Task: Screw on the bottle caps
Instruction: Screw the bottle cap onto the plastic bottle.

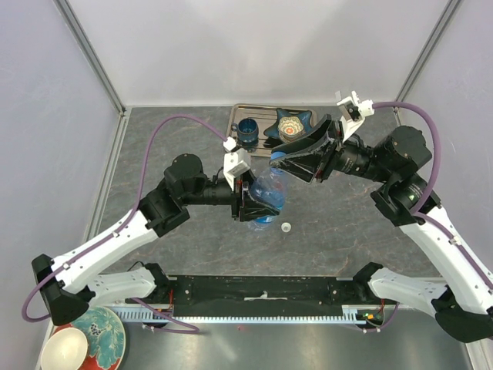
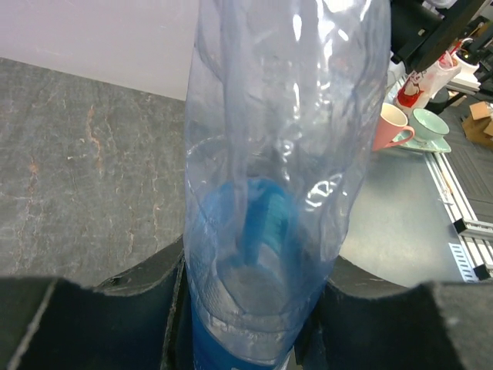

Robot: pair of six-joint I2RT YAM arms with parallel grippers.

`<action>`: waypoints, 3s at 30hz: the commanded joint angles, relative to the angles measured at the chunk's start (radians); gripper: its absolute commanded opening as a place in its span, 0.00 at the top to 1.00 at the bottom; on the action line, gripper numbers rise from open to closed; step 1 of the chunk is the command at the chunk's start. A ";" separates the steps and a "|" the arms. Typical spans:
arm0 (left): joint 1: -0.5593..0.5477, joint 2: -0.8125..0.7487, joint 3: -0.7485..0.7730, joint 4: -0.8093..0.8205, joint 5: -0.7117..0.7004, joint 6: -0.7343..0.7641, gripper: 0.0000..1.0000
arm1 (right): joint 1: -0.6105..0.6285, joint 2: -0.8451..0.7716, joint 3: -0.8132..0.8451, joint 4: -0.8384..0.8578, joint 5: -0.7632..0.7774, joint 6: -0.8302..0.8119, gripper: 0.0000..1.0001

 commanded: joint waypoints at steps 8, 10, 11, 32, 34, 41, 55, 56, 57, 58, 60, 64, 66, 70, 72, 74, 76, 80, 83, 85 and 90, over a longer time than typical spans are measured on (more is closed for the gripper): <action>0.059 0.021 0.108 0.099 -0.112 -0.097 0.98 | 0.107 0.016 0.040 -0.162 -0.054 -0.082 0.82; 0.068 0.015 0.105 0.099 -0.110 -0.095 0.98 | 0.110 0.019 0.048 -0.171 -0.054 -0.088 0.84; 0.071 0.012 0.104 0.099 -0.112 -0.095 0.98 | 0.110 0.021 0.051 -0.174 -0.053 -0.088 0.84; 0.128 -0.043 0.098 0.044 -0.280 -0.090 0.98 | 0.205 0.058 0.045 -0.183 0.139 -0.052 0.87; 0.132 -0.052 0.092 0.039 -0.305 -0.090 0.98 | 0.221 0.064 0.043 -0.180 0.171 -0.040 0.87; 0.137 -0.066 0.082 0.019 -0.435 -0.066 0.98 | 0.319 0.068 0.031 -0.240 0.338 -0.075 0.88; 0.143 -0.074 0.079 0.016 -0.458 -0.089 0.98 | 0.434 0.092 0.072 -0.323 0.522 -0.145 0.85; 0.146 -0.074 0.078 0.016 -0.469 -0.090 0.98 | 0.438 0.084 0.072 -0.326 0.530 -0.145 0.85; 0.146 -0.074 0.078 0.016 -0.478 -0.090 0.98 | 0.438 0.079 0.072 -0.326 0.547 -0.145 0.85; 0.148 -0.076 0.078 0.016 -0.484 -0.095 0.98 | 0.442 0.075 0.072 -0.327 0.556 -0.145 0.85; 0.148 -0.073 0.084 0.016 -0.509 -0.098 0.98 | 0.452 0.076 0.069 -0.330 0.568 -0.142 0.85; 0.148 -0.056 0.107 -0.022 -0.541 -0.093 0.98 | 0.500 0.105 0.065 -0.338 0.643 -0.133 0.86; 0.148 -0.049 0.125 -0.032 -0.546 -0.093 0.98 | 0.524 0.116 0.060 -0.338 0.705 -0.133 0.87; 0.148 -0.046 0.131 -0.027 -0.547 -0.093 0.98 | 0.578 0.144 0.054 -0.332 0.792 -0.119 0.85; 0.148 -0.048 0.127 -0.026 -0.549 -0.093 0.98 | 0.589 0.148 0.051 -0.332 0.817 -0.113 0.84; 0.149 -0.054 0.121 -0.024 -0.550 -0.096 0.98 | 0.600 0.148 0.045 -0.329 0.849 -0.095 0.83; 0.152 -0.057 0.118 -0.021 -0.553 -0.098 0.98 | 0.607 0.141 0.037 -0.321 0.868 -0.082 0.81; 0.154 -0.065 0.105 -0.016 -0.550 -0.103 0.98 | 0.618 0.142 0.029 -0.313 0.883 -0.073 0.77; 0.154 -0.065 0.102 -0.018 -0.541 -0.104 0.98 | 0.626 0.157 0.038 -0.312 0.883 -0.072 0.75; 0.154 -0.066 0.102 -0.018 -0.526 -0.109 0.98 | 0.635 0.176 0.055 -0.313 0.886 -0.079 0.75; 0.154 -0.072 0.096 -0.007 -0.477 -0.120 0.98 | 0.644 0.217 0.087 -0.327 0.900 -0.107 0.74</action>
